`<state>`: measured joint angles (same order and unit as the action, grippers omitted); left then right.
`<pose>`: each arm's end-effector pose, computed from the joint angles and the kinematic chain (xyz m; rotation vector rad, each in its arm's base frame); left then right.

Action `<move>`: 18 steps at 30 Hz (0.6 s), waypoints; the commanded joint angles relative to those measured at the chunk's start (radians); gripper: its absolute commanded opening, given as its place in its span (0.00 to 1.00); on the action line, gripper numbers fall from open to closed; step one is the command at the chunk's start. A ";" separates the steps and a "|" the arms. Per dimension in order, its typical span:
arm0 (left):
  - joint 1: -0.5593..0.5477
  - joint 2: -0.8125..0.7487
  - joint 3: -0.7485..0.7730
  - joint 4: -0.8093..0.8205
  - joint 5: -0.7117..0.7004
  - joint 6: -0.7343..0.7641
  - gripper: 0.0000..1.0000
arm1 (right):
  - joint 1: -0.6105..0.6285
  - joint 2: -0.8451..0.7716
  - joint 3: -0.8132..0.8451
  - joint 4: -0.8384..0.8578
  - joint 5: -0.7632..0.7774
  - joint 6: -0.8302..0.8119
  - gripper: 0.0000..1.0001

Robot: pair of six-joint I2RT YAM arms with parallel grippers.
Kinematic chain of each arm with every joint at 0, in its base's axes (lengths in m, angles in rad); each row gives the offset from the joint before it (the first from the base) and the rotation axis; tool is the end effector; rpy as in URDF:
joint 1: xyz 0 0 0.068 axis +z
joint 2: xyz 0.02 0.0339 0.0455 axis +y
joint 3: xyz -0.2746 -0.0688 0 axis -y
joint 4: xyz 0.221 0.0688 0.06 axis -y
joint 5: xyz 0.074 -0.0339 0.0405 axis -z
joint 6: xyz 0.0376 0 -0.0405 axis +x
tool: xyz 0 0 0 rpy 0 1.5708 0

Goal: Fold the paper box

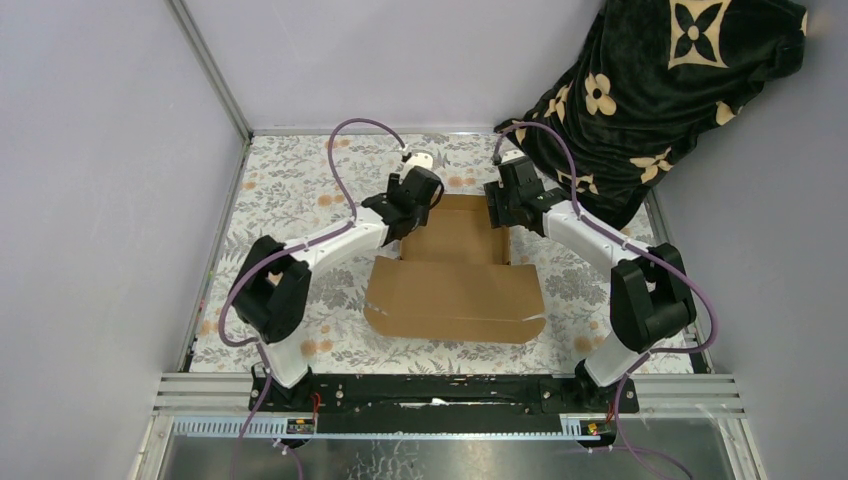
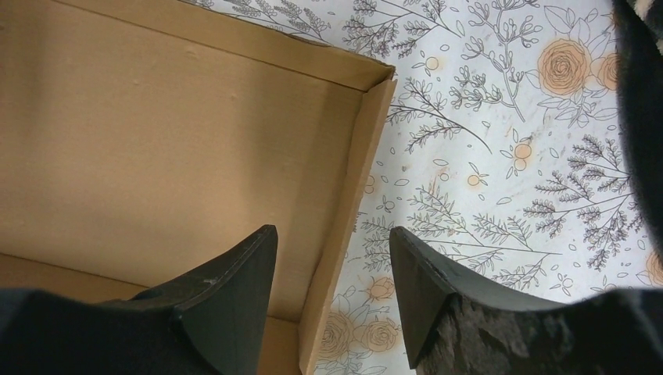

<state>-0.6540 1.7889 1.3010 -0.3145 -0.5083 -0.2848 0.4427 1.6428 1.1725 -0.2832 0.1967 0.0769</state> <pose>0.3104 -0.2148 0.2542 0.1799 2.2450 0.1093 0.3147 0.1411 0.2649 -0.3223 2.2840 0.0366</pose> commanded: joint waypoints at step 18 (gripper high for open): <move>0.049 0.029 0.204 -0.045 0.075 0.027 0.59 | -0.231 -0.221 -0.188 0.008 -0.070 0.131 0.55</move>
<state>-0.6285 1.7142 1.2926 -0.3405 -0.4843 -0.3061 0.2054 1.4891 1.0035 -0.2874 0.1864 0.1684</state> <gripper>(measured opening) 0.596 0.569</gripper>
